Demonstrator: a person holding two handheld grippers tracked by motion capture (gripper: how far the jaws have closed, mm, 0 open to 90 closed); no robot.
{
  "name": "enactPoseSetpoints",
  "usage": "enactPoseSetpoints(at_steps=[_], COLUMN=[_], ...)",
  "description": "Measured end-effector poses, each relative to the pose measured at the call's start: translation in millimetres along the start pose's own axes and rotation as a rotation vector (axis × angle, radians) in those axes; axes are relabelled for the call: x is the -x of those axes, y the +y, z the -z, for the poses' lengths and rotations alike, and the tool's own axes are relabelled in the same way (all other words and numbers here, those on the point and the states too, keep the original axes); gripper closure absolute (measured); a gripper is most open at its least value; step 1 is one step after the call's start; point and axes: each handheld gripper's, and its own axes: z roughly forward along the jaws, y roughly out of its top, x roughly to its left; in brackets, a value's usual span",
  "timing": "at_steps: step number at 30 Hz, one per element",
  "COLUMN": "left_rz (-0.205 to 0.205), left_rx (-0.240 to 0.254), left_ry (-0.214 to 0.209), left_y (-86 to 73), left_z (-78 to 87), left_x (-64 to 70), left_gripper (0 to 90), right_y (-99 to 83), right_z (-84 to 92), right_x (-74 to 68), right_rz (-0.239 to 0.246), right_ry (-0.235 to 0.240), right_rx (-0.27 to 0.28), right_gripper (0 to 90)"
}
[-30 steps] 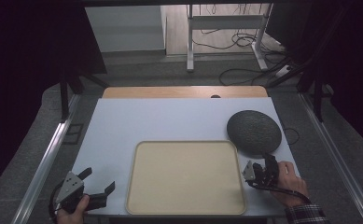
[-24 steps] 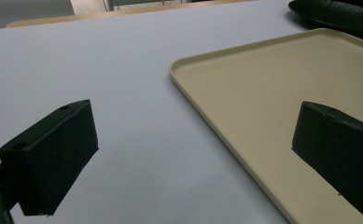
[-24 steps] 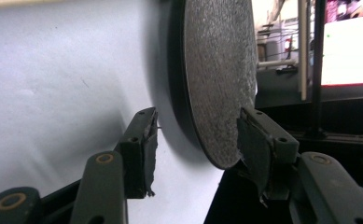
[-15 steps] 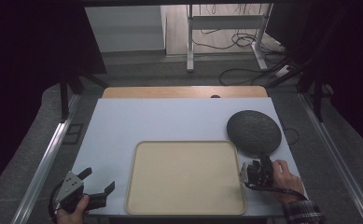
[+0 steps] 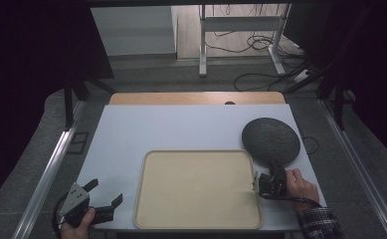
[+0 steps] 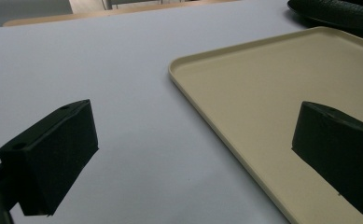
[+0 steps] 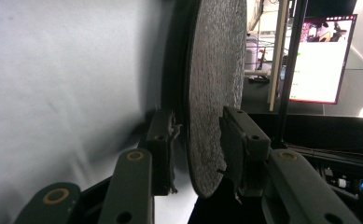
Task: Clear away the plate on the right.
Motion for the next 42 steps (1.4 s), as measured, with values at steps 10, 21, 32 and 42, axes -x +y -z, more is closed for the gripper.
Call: enactPoseSetpoints(at_steps=[10, 21, 32, 42], left_rz=[-0.001, -0.001, 0.0, 0.001], left_rx=[-0.002, -0.003, -0.003, -0.003], left_ry=[-0.001, -0.003, -0.003, -0.003], left_y=[-0.1, -0.2, -0.2, -0.1], left_z=[0.2, 0.2, 0.2, -0.1], left_x=[-0.1, -0.2, -0.3, -0.4], left_gripper=[0.0, 0.0, 0.0, 0.0], right_y=[2.5, 2.9, 0.7, -4.6], right_z=[-14.3, -24.9, -21.5, -13.8], right_x=[-4.3, -9.4, -6.6, -1.6], right_rz=[0.041, 0.059, 0.03, 0.009], right_ry=[-0.019, -0.037, -0.041, -0.061], right_rx=[-0.006, 0.003, -0.001, -0.015], right_gripper=[75.2, 84.4, 86.2, 84.3])
